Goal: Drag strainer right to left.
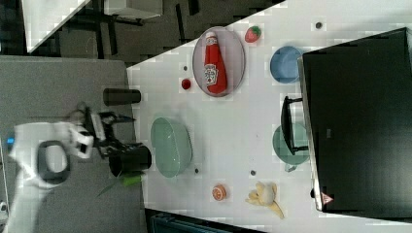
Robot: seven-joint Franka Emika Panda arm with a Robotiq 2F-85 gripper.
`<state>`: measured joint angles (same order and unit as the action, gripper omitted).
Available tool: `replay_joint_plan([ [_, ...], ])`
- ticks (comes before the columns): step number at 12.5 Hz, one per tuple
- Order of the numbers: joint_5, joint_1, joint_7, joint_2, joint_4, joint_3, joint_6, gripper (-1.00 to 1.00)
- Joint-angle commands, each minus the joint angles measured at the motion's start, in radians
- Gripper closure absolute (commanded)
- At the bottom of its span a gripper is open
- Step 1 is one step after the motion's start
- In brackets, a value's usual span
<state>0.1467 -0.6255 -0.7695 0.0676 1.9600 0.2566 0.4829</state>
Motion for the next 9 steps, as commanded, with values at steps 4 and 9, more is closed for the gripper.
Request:
replay_joint_plan([
  [4,-0.225,0.076,0.676,-0.274,-0.002,0.306,-0.256,-1.00],
  [9,-0.300,0.077,0.708,-0.348,0.000,0.354,-0.324,-1.00],
])
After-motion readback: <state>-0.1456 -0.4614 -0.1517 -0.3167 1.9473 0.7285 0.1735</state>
